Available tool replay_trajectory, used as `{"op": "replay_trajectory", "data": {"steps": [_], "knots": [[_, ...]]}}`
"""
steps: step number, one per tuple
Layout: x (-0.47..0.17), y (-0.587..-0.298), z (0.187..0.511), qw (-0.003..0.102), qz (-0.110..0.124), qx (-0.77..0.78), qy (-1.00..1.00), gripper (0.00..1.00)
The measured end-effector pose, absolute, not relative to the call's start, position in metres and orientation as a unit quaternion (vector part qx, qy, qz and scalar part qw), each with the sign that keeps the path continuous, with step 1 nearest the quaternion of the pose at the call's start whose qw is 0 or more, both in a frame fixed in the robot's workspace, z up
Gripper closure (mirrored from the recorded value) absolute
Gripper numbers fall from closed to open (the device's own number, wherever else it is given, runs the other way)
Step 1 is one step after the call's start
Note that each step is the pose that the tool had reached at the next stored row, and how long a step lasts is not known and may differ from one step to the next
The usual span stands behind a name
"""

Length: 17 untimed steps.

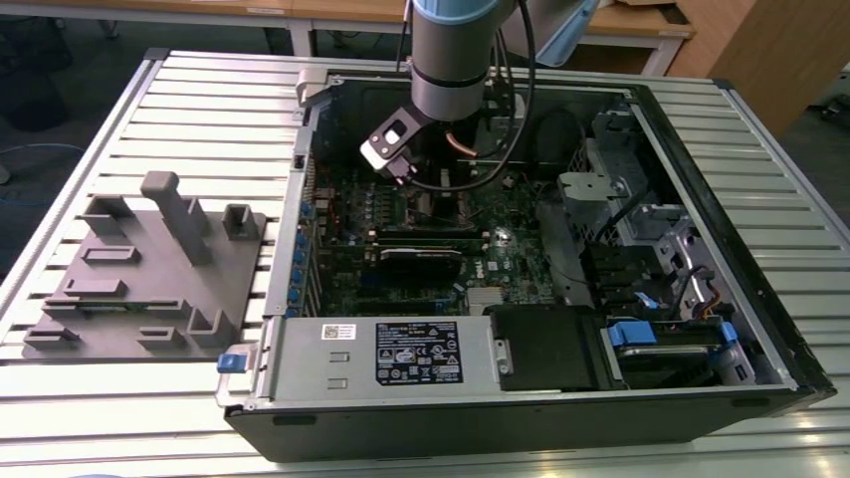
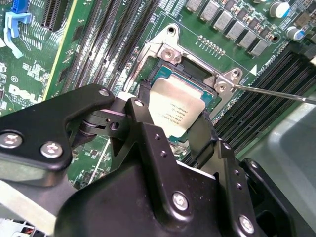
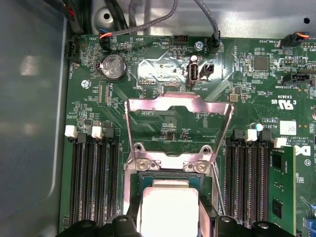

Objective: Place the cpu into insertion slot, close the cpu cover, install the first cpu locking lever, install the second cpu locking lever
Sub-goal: 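Place the cpu into insertion slot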

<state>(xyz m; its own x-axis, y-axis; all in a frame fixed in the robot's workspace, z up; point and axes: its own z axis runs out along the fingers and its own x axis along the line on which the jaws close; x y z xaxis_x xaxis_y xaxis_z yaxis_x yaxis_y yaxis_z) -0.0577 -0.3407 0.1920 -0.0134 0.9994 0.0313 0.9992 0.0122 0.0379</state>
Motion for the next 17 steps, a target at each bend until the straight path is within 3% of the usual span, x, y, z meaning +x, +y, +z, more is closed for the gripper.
{"op": "replay_trajectory", "data": {"steps": [17], "knots": [[-0.058,-0.3407,0.1892,0.002,0.024,0.708,0.705,0.46]]}}
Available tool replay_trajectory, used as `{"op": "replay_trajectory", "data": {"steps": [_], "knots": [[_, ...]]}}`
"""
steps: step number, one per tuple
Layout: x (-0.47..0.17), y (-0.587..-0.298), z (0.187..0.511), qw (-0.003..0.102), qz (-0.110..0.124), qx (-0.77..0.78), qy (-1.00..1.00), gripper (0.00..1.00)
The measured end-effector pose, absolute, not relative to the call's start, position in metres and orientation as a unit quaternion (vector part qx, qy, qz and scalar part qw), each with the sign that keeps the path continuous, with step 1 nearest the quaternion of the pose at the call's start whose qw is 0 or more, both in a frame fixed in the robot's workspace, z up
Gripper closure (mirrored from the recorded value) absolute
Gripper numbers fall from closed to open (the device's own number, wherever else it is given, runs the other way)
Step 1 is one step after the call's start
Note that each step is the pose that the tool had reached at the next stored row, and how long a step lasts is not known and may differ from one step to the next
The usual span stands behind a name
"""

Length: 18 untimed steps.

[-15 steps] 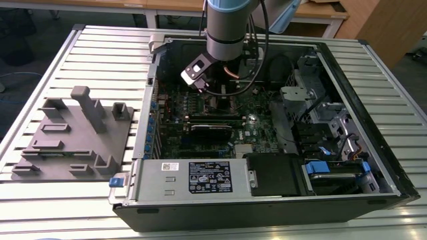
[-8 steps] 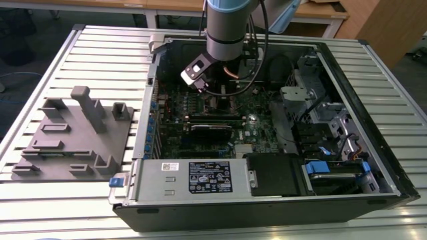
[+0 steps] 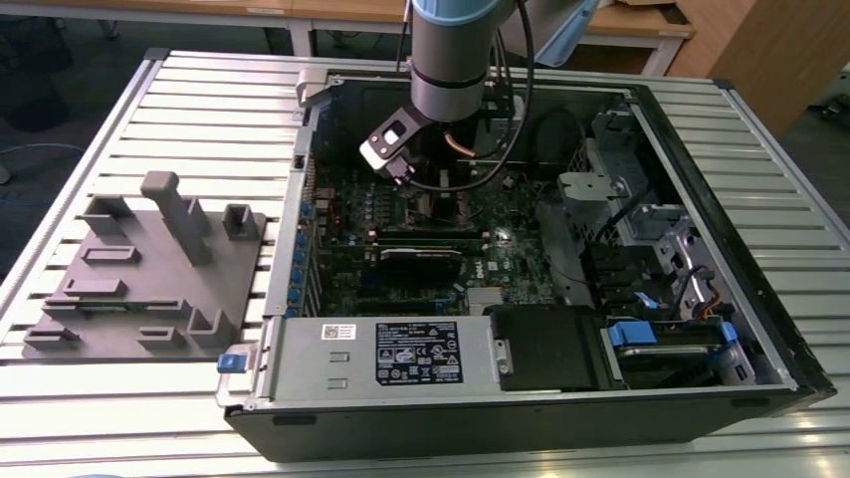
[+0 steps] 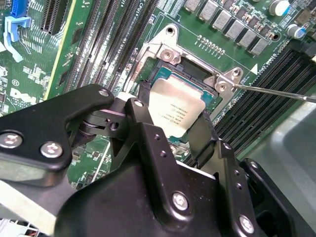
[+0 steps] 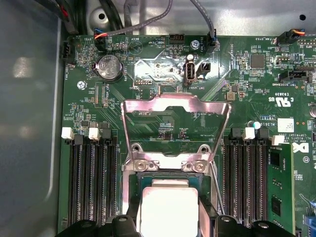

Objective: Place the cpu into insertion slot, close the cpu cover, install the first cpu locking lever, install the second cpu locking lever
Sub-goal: 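Place the cpu into insertion slot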

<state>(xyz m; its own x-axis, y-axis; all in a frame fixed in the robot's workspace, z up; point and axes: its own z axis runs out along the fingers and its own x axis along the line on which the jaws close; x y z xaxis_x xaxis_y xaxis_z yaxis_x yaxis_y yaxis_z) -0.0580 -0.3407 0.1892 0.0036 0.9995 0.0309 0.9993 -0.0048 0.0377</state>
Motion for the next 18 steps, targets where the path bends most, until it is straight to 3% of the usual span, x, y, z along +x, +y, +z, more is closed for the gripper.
{"op": "replay_trajectory", "data": {"steps": [4,5,18], "knots": [[-0.058,-0.34,0.189,0.002,0.025,0.708,0.705,0.45],[-0.058,-0.341,0.189,0.002,0.025,0.708,0.705,0.4],[-0.058,-0.341,0.202,0.002,0.024,0.708,0.705,0.4]]}}
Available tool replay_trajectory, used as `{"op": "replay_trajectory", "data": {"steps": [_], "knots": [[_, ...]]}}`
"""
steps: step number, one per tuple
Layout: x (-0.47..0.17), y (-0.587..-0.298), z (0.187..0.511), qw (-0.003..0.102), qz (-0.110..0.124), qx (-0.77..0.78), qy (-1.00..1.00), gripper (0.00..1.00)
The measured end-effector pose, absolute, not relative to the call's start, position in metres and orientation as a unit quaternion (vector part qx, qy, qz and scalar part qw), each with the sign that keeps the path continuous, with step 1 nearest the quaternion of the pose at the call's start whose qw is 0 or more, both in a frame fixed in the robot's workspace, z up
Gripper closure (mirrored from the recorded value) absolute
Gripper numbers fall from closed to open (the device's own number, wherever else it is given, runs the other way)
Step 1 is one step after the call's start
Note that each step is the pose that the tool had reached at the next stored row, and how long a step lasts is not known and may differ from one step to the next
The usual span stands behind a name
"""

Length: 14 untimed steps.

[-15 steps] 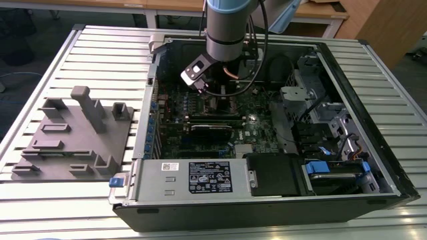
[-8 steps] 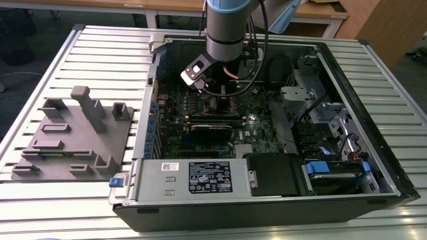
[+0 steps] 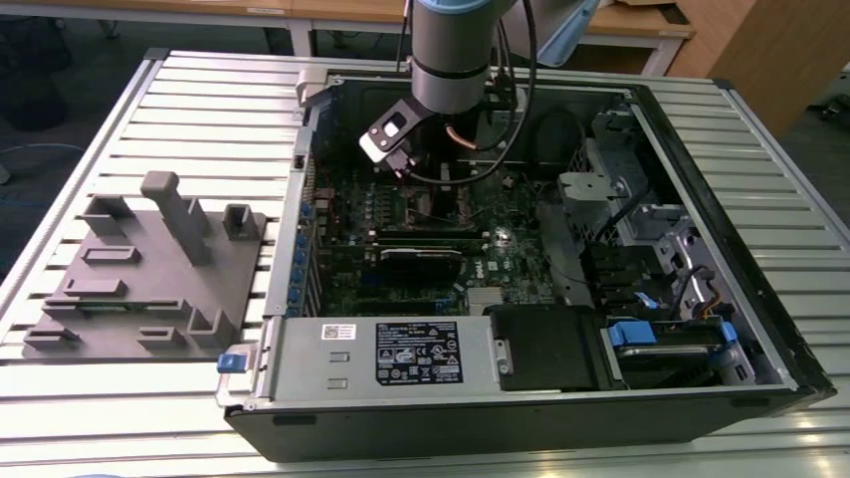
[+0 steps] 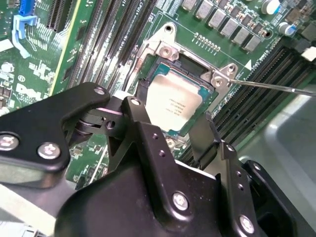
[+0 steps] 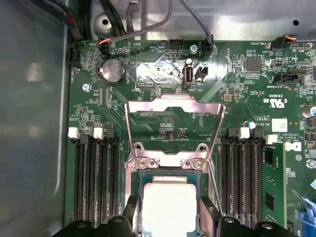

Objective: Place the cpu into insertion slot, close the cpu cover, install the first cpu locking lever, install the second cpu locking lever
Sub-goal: 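Place the cpu into insertion slot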

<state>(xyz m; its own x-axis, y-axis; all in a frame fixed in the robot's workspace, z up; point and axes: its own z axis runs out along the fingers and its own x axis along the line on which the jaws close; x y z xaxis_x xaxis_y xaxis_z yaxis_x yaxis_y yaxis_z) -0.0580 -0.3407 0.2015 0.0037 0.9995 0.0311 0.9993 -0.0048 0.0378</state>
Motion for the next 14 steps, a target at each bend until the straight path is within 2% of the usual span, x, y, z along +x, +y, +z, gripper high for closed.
{"op": "replay_trajectory", "data": {"steps": [10,12,13,14], "knots": [[-0.058,-0.3407,0.205,0.002,0.024,0.708,0.705,0.4],[-0.058,-0.3407,0.2052,0.002,0.024,0.708,0.705,0.41],[-0.058,-0.3407,0.2053,0.002,0.024,0.708,0.705,0.48],[-0.058,-0.3407,0.2054,0.002,0.024,0.708,0.705,0.48]]}}
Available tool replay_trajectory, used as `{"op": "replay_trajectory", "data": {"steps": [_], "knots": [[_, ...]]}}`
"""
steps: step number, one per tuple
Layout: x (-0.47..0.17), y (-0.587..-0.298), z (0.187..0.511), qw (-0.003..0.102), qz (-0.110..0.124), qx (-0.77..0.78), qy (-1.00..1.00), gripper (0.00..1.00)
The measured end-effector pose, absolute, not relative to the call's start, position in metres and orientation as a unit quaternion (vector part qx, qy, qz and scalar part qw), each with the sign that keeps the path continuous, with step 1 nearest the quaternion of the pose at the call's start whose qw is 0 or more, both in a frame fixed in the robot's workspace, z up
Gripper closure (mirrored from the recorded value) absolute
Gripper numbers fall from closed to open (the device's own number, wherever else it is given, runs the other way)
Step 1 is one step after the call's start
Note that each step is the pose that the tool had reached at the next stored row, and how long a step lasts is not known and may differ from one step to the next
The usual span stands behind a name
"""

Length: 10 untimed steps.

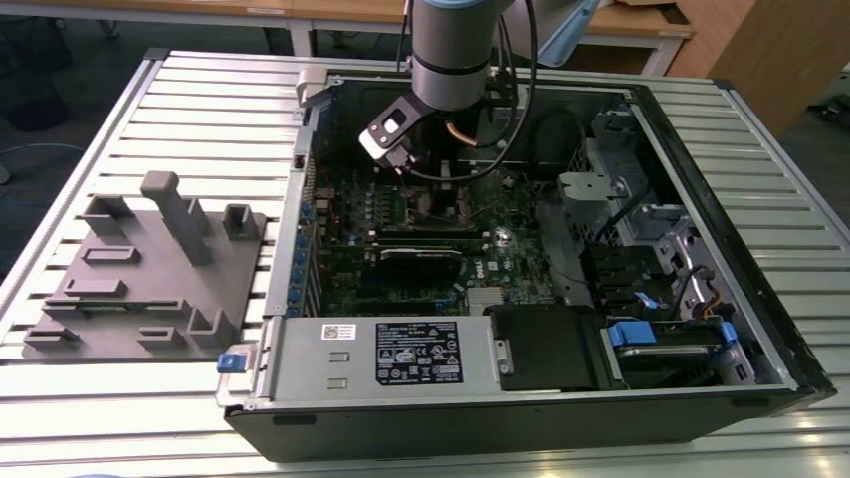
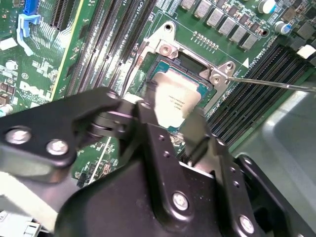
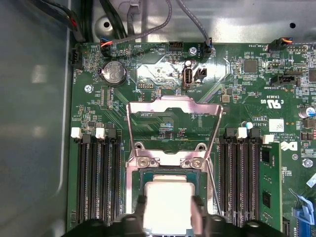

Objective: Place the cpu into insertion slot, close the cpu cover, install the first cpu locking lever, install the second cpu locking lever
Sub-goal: 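Place the cpu into insertion slot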

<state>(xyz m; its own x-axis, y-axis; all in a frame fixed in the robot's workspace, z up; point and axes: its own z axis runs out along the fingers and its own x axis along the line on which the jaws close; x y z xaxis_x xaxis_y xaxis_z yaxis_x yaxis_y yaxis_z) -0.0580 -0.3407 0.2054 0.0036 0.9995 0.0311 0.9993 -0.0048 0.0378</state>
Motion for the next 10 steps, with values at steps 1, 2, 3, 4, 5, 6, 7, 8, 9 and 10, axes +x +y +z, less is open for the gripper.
{"op": "replay_trajectory", "data": {"steps": [1,2,3,4,5,6,7,8,9,10], "knots": [[-0.058,-0.3407,0.2055,0.002,0.024,0.708,0.705,0.54],[-0.058,-0.3407,0.2056,0.002,0.024,0.708,0.705,0.6],[-0.058,-0.3407,0.2057,0.002,0.024,0.708,0.705,0.6],[-0.058,-0.3407,0.2058,0.002,0.024,0.708,0.705,0.65],[-0.058,-0.3407,0.2059,0.002,0.024,0.708,0.705,0.71],[-0.058,-0.3407,0.206,0.002,0.024,0.708,0.705,0.71],[-0.058,-0.3407,0.2061,0.002,0.024,0.708,0.705,0.77],[-0.058,-0.3407,0.2062,0.002,0.024,0.708,0.705,0.83],[-0.058,-0.3407,0.2063,0.002,0.024,0.708,0.705,0.83],[-0.058,-0.3407,0.2064,0.002,0.024,0.708,0.705,0.89]]}}
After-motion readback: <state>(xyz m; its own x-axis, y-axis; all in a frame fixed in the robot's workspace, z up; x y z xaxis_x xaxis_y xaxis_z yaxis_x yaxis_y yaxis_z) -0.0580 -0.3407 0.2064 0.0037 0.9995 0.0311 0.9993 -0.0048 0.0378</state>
